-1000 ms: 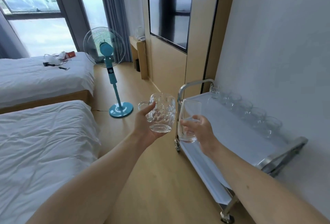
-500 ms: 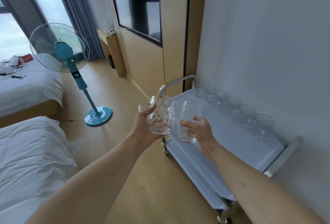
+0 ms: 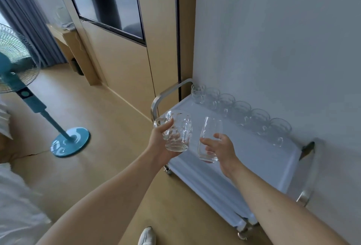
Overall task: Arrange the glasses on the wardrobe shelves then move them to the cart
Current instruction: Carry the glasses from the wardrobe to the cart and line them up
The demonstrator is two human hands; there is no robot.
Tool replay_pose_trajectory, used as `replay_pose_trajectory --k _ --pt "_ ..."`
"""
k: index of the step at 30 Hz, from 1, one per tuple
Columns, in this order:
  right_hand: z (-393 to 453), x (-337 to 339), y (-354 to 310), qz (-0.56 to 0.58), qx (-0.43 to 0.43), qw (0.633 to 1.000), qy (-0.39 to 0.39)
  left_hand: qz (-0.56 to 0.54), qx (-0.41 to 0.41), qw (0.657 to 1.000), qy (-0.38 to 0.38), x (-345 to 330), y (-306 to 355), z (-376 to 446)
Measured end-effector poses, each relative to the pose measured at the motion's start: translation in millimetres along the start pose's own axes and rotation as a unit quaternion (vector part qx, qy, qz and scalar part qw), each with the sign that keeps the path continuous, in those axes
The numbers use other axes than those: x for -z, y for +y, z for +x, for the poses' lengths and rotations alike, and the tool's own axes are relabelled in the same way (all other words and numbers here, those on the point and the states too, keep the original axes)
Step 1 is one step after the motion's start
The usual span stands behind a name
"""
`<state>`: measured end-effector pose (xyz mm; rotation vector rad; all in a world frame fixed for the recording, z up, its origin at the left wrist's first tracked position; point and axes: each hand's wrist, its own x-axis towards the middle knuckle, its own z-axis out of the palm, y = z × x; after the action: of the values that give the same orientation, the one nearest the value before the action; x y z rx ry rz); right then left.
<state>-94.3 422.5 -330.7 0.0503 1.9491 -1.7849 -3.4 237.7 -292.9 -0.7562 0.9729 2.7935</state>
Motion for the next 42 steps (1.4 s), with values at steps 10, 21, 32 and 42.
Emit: replay_pose_trajectory --k 10,21,32,42 --pt "42.2 -83.6 1.6 0.03 -0.034 0.994 0.1 0.022 0.041 0.999 0.025 59.9 87.0 65.8" --pt "69.0 -131.2 8.4 0.068 -0.062 0.981 0.171 0.233 0.072 0.968 0.065 93.0 123.3 119.4" --pt "143.1 -115.3 14.0 0.095 -0.085 0.971 0.202 0.244 0.066 0.959 0.126 86.7 118.7 197.7" --pt "225.3 -88.7 24.1 0.111 -0.119 0.965 0.205 0.315 0.043 0.927 0.198 74.6 111.2 282.6"
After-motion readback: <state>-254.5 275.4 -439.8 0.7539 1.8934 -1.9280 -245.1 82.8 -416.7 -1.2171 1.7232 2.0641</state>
